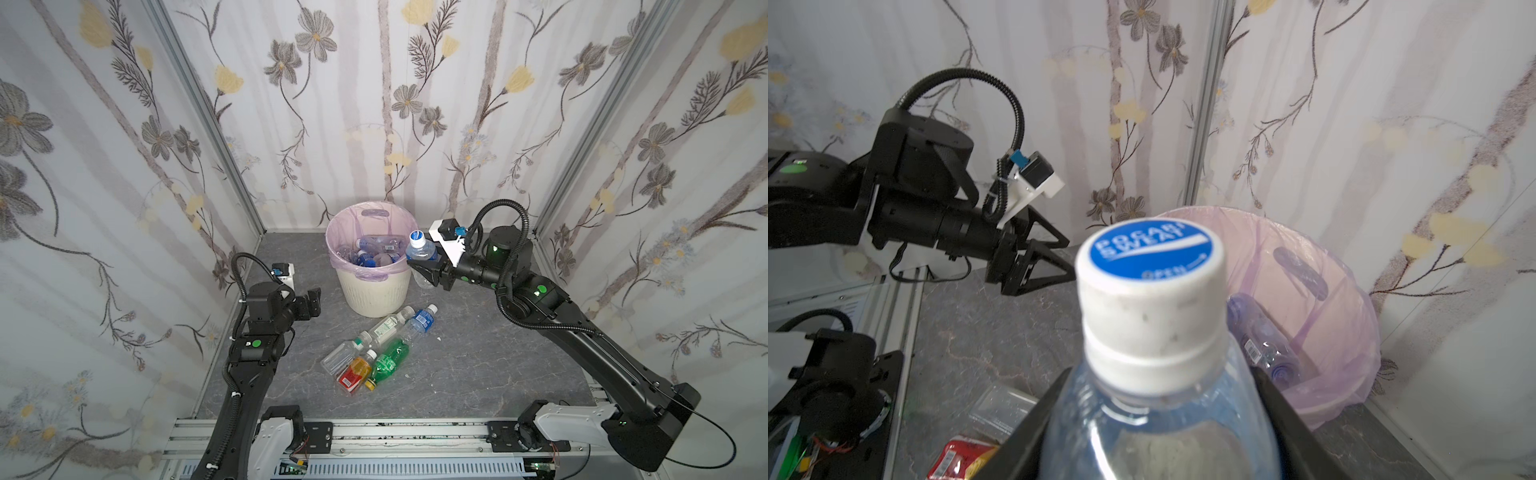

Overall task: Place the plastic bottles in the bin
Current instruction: 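Lift the blue-labelled bottle with the right gripper toward the bin, then hold the bottle over the bin and open the right gripper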

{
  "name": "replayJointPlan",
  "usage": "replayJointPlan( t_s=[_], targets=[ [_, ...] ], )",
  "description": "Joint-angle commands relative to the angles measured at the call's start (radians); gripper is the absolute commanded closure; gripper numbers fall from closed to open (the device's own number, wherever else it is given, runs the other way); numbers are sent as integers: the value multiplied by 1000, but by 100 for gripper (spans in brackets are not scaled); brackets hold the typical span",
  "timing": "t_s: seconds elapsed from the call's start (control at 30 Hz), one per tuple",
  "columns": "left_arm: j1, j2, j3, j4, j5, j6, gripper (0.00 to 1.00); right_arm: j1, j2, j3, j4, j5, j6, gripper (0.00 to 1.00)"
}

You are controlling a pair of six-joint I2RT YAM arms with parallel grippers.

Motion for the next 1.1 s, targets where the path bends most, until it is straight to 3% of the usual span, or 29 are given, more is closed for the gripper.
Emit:
replayJointPlan(
  t_s=[0.0,0.23,0.67,1.07],
  targets=[
    [1,-4,-4,45,-1,-3,10,0,46,40,171,5,136,44],
    [1,-16,-14,48,-11,-3,10,4,168,90,405,-71,321,44],
    [2,-24,-20,52,-10,-4,10,20,385,201,612,56,557,41],
    [4,-27,-21,51,-20,-4,10,54,448,215,544,145,500,35]
  ],
)
